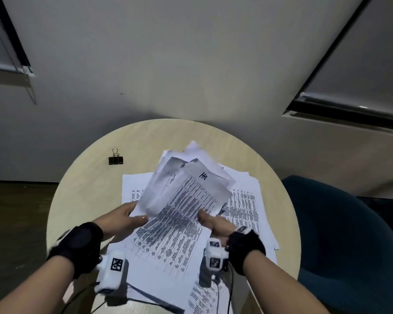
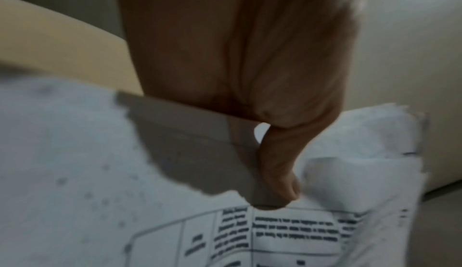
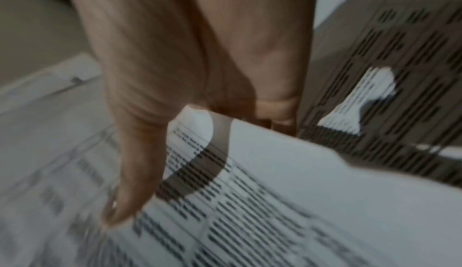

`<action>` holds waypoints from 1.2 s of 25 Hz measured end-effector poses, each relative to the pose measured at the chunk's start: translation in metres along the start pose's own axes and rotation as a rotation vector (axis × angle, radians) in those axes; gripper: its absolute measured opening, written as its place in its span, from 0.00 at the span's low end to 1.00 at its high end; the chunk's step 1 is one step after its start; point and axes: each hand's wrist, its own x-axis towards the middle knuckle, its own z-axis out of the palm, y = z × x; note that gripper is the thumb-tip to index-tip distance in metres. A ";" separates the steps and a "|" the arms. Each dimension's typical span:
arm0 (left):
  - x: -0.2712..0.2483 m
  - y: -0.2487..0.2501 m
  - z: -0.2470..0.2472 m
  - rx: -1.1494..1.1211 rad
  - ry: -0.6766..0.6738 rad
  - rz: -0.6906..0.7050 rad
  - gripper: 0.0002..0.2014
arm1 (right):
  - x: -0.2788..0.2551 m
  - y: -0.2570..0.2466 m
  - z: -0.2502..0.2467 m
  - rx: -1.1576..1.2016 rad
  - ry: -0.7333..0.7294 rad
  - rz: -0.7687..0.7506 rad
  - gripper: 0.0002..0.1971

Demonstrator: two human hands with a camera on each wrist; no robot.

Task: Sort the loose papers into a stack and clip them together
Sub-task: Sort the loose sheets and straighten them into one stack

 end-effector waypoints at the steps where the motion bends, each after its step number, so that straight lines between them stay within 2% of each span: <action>1: -0.001 0.006 -0.002 -0.003 -0.011 0.025 0.24 | -0.009 -0.010 -0.005 0.125 -0.053 -0.030 0.24; 2: -0.003 0.013 -0.003 0.000 0.013 0.059 0.21 | -0.017 -0.022 -0.008 0.222 -0.069 -0.074 0.15; 3: -0.004 0.023 -0.001 -0.011 0.063 0.103 0.16 | -0.026 -0.034 -0.009 0.294 -0.069 -0.140 0.11; 5: -0.003 0.038 0.006 -0.057 0.198 0.216 0.07 | -0.030 -0.053 -0.008 0.328 0.003 -0.326 0.21; 6: -0.003 0.044 0.011 -0.082 0.266 0.247 0.05 | -0.032 -0.063 -0.006 0.280 0.083 -0.421 0.25; 8: 0.001 0.046 0.014 -0.147 0.347 0.281 0.08 | -0.038 -0.077 -0.005 0.104 0.232 -0.562 0.24; 10: 0.002 0.048 0.016 -0.170 0.381 0.286 0.18 | -0.046 -0.087 -0.005 -0.019 0.317 -0.646 0.26; 11: 0.002 0.049 0.016 -0.171 0.393 0.292 0.21 | -0.050 -0.088 -0.005 -0.039 0.313 -0.705 0.26; 13: -0.004 0.056 0.022 -0.195 0.410 0.345 0.15 | -0.057 -0.084 -0.002 -0.013 0.264 -0.783 0.20; 15: -0.011 0.060 0.032 -0.280 0.356 0.397 0.18 | -0.056 -0.073 0.001 0.060 0.217 -0.730 0.09; 17: -0.015 0.059 0.037 -0.315 0.287 0.470 0.27 | -0.054 -0.062 0.001 0.137 0.189 -0.666 0.11; 19: -0.016 0.060 0.039 -0.315 0.256 0.456 0.34 | -0.053 -0.057 -0.001 0.170 0.198 -0.649 0.12; 21: -0.009 0.061 0.040 -0.273 0.254 0.394 0.33 | -0.051 -0.058 -0.004 0.131 0.184 -0.628 0.10; 22: -0.003 0.060 0.041 -0.223 0.289 0.379 0.28 | -0.053 -0.060 -0.005 0.099 0.173 -0.615 0.11; 24: 0.008 0.064 0.042 -0.068 0.432 0.361 0.12 | -0.061 -0.071 -0.007 0.049 0.204 -0.650 0.16; 26: 0.013 0.070 0.038 0.179 0.537 0.394 0.04 | -0.073 -0.089 -0.013 -0.013 0.362 -0.779 0.28; 28: 0.011 0.080 0.036 0.384 0.538 0.496 0.12 | -0.084 -0.105 -0.021 -0.215 0.646 -0.996 0.46; 29: 0.009 0.087 0.035 0.493 0.526 0.563 0.16 | -0.088 -0.110 -0.025 -0.405 0.788 -1.087 0.52; 30: 0.008 0.093 0.033 0.598 0.507 0.629 0.17 | -0.089 -0.114 -0.027 -0.592 0.862 -1.143 0.52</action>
